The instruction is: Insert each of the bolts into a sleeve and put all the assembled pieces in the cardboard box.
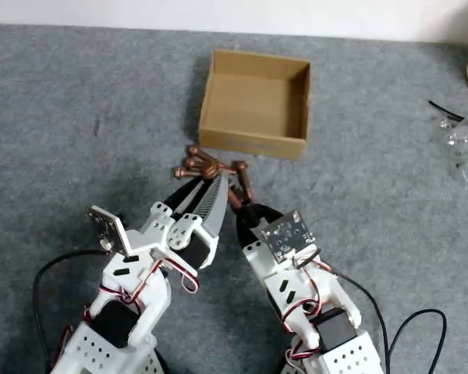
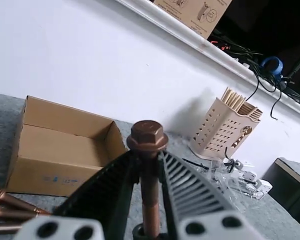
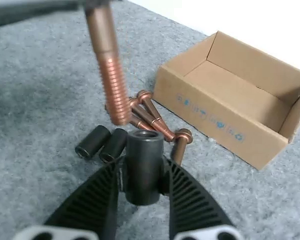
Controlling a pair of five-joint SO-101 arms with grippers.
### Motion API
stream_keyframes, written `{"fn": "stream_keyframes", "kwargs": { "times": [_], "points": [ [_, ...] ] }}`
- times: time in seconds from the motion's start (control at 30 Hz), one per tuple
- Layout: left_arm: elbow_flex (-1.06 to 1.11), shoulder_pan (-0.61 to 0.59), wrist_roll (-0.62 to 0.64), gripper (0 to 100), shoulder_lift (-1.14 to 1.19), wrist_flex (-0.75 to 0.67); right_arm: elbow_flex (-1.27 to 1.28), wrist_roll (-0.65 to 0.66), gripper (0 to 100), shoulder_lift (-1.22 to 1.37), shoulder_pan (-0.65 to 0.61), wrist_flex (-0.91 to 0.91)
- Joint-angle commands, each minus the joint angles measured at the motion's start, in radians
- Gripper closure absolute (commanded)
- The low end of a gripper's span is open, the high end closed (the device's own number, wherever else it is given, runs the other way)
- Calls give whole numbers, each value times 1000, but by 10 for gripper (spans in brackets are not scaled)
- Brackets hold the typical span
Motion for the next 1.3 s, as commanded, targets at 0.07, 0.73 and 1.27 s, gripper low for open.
{"fn": "stream_keyframes", "kwargs": {
  "times": [0.07,0.73,1.27],
  "points": [
    [-70,-21,0,994,16,-5,154,3,994,-18,-12,-7],
    [-321,-24,8,994,536,-178,154,3,994,-18,-8,-8],
    [-208,67,3,994,403,-158,154,3,994,-16,-8,-8]
  ]
}}
